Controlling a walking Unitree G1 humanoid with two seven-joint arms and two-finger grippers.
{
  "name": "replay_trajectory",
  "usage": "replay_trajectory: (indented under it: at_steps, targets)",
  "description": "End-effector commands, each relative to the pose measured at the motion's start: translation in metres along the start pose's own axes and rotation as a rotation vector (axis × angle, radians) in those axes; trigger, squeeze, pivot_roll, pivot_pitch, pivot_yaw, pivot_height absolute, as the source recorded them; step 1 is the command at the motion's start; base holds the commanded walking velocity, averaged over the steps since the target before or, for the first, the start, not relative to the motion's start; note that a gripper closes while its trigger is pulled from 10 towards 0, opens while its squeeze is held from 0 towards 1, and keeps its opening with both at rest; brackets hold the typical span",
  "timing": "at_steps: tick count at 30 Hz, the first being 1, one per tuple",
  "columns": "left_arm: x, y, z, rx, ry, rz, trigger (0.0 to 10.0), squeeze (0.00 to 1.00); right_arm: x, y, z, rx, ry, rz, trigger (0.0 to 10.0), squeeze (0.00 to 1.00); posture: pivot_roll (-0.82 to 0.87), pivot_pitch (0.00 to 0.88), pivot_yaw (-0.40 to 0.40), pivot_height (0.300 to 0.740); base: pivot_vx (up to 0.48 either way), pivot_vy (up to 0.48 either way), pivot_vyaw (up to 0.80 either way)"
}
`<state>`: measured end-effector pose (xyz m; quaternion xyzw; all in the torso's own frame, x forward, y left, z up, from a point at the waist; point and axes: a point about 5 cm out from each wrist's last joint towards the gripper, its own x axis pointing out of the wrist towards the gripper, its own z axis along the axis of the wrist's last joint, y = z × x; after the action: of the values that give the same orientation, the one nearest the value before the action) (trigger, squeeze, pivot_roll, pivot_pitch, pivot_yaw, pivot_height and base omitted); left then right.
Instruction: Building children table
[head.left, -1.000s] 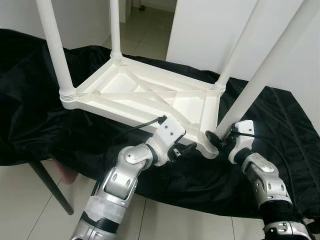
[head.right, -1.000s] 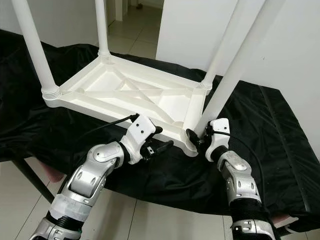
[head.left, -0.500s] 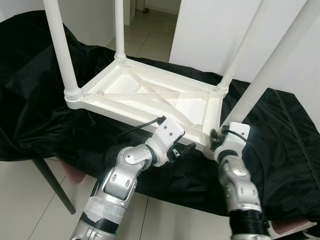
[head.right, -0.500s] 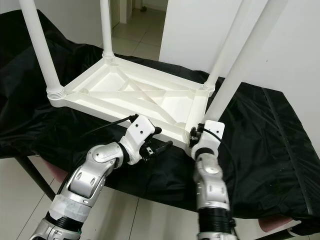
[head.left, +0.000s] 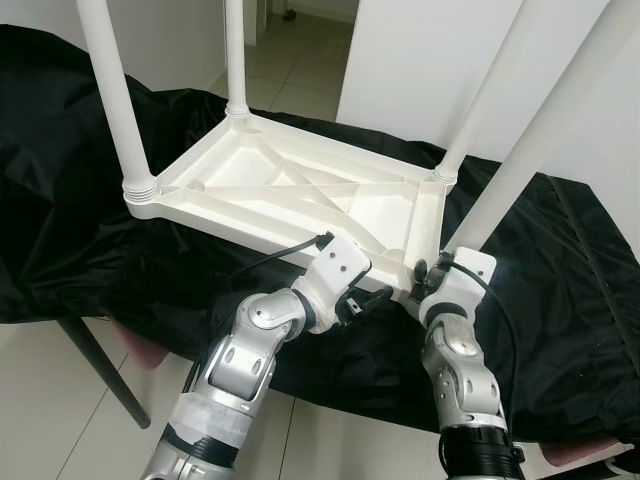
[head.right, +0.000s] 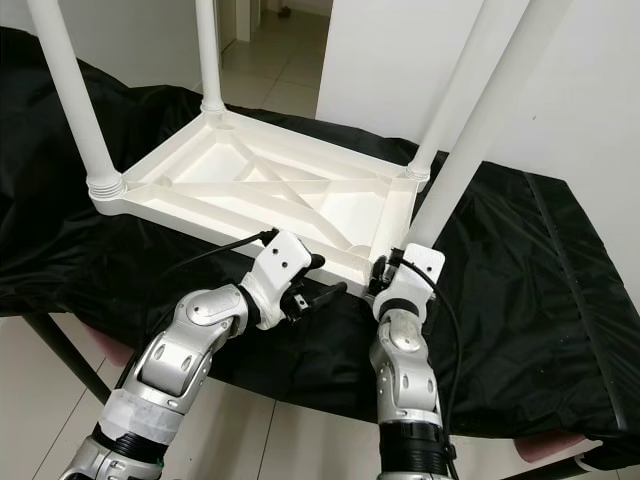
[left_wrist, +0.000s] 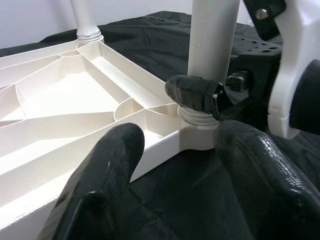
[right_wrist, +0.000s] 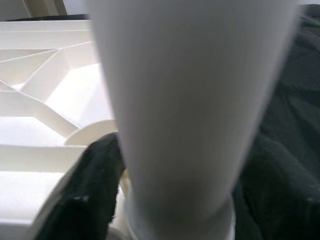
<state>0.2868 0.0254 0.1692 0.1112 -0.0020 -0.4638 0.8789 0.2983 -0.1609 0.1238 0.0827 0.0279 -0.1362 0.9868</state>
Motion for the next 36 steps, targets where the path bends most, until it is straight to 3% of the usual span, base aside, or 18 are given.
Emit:
replay_trajectory:
  at_steps: [1,2,3,6,7,10,11,15,17,19,24,25,26,27,28,36]
  targets:
    - [0.001,0.000,0.001,-0.003,0.003,0.082,10.0,0.00,0.000,-0.005,-0.002,-0.008,-0.003,0.016,10.0,1.00,0.02,0.000,-0.123,0.740,0.000,0.000,0.00]
    - [0.000,0.000,0.001,-0.002,0.004,0.082,10.0,0.00,0.001,-0.007,-0.002,-0.020,-0.009,0.033,10.0,1.00,0.02,0.000,-0.123,0.740,0.000,0.000,0.00]
    - [0.000,0.000,0.000,-0.001,0.006,0.083,10.0,0.00,0.003,-0.012,-0.001,-0.030,-0.011,0.067,10.0,0.40,0.02,0.000,-0.123,0.740,0.000,0.000,0.00]
    - [0.000,0.001,0.000,-0.001,0.008,0.084,10.0,0.00,0.005,-0.017,-0.001,-0.038,-0.012,0.098,10.0,0.40,0.02,0.000,-0.123,0.740,0.000,0.000,0.00]
    - [0.000,0.001,0.000,-0.001,0.008,0.085,10.0,0.00,0.007,-0.023,-0.002,-0.068,-0.010,0.154,10.0,0.00,0.02,0.000,-0.123,0.740,0.000,0.000,0.00]
    - [0.000,0.002,0.000,0.000,0.008,0.085,10.0,0.00,0.010,-0.030,-0.003,-0.115,0.006,0.305,10.0,0.00,0.02,0.000,-0.116,0.740,0.000,0.000,0.00]
    - [0.000,0.002,0.000,0.000,0.008,0.085,10.0,0.00,0.010,-0.030,-0.003,-0.115,0.006,0.305,10.0,0.00,0.02,0.000,-0.116,0.740,0.000,0.000,0.00]
    - [0.002,0.004,0.002,0.010,0.003,0.081,10.0,0.00,0.018,-0.029,0.002,-0.195,-0.022,0.514,10.0,0.00,0.02,0.000,-0.110,0.740,0.000,0.000,0.00]
    - [0.002,0.004,0.002,0.010,0.003,0.081,10.0,0.00,0.018,-0.029,0.002,-0.195,-0.022,0.514,10.0,0.00,0.02,0.000,-0.110,0.740,0.000,0.000,0.00]
    - [0.004,0.005,0.004,0.010,-0.001,0.084,10.0,0.00,0.026,-0.029,0.007,-0.234,-0.024,0.605,10.0,0.00,0.02,0.000,-0.112,0.740,0.000,0.000,0.00]
    - [0.005,0.005,0.005,0.013,-0.006,0.084,10.0,0.00,0.034,-0.027,0.012,-0.282,-0.029,0.693,10.0,0.00,0.01,0.000,-0.114,0.740,0.000,0.000,0.00]
    - [0.006,0.005,0.005,0.014,-0.009,0.084,10.0,0.00,0.037,-0.026,0.012,-0.314,-0.026,0.730,8.8,0.00,0.02,0.000,-0.116,0.740,0.000,0.000,0.00]
    - [0.007,0.006,0.006,0.015,-0.010,0.084,10.0,0.00,0.039,-0.026,0.012,-0.336,-0.022,0.753,4.2,0.00,0.02,0.000,-0.117,0.740,0.000,0.000,0.00]
    - [0.007,0.006,0.006,0.015,-0.010,0.084,10.0,0.00,0.039,-0.026,0.012,-0.336,-0.022,0.753,4.2,0.00,0.02,0.000,-0.117,0.740,0.000,0.000,0.00]
    - [0.007,0.006,0.006,0.015,-0.012,0.086,10.0,0.00,0.041,-0.027,0.010,-0.355,0.000,0.766,0.0,0.00,0.02,0.000,-0.122,0.740,0.000,0.000,0.00]
    - [0.004,0.007,0.006,0.012,-0.014,0.105,10.0,0.00,0.044,-0.036,0.000,-0.337,0.073,0.817,0.0,0.00,0.03,0.000,-0.129,0.740,0.000,0.000,0.00]
